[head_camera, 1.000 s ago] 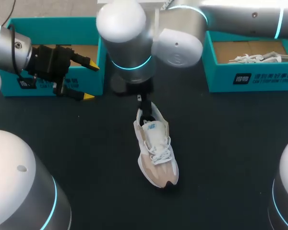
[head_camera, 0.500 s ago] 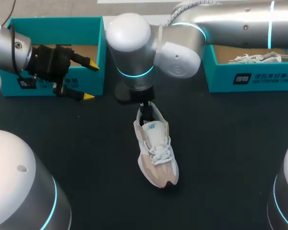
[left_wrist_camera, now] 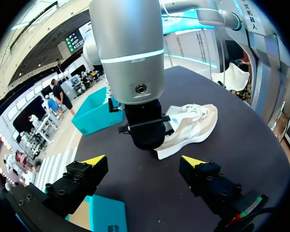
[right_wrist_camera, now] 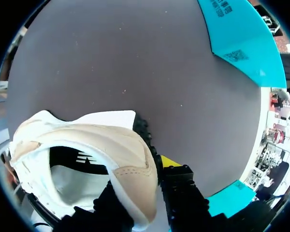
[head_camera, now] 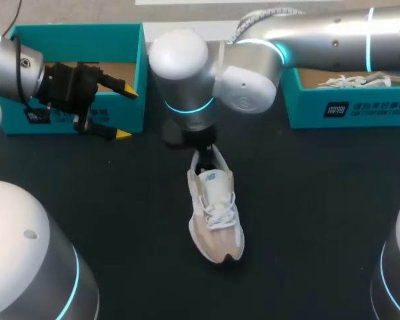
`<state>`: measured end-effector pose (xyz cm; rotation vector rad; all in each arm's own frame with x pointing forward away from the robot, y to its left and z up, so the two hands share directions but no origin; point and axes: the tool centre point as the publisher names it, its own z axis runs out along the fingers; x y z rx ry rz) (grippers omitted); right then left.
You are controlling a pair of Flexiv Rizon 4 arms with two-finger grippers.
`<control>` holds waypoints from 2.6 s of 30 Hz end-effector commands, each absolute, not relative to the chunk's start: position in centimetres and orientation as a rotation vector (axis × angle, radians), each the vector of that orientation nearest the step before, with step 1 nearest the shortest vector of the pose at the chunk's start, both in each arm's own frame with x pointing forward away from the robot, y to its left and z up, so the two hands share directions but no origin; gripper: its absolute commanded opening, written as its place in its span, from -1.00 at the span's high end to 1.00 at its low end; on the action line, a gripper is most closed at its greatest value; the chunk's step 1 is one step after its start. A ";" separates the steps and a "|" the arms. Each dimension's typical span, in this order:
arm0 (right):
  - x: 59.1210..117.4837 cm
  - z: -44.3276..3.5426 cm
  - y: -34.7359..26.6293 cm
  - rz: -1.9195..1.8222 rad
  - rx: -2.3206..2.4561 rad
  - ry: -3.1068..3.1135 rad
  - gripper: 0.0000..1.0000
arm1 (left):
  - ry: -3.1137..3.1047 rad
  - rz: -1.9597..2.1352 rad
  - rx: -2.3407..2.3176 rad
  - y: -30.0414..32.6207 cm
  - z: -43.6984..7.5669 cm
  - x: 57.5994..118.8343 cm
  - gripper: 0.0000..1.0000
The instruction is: Take the shoe out of the shoebox, open the shoe tongue, remove and reinsert the insole, then place the shoe into the shoebox
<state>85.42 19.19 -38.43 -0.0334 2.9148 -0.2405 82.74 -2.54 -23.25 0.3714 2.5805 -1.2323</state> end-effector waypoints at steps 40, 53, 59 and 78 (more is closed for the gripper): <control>86.8 -15.5 9.2 -0.289 -0.061 2.797 1.00 | 2.582 -1.231 0.373 -2.6 -23.3 82.8 -1.00; 92.7 -14.3 1.4 -0.202 -0.084 2.814 1.00 | 2.582 -1.231 0.373 -2.6 -23.3 82.8 -1.00; 92.7 -14.3 1.4 -0.202 -0.084 2.814 1.00 | 2.582 -1.231 0.373 -2.6 -23.3 82.8 -1.00; 102.9 -14.4 -12.4 -0.335 -0.268 2.841 1.00 | 2.582 -1.231 0.373 -2.6 -23.3 82.8 -1.00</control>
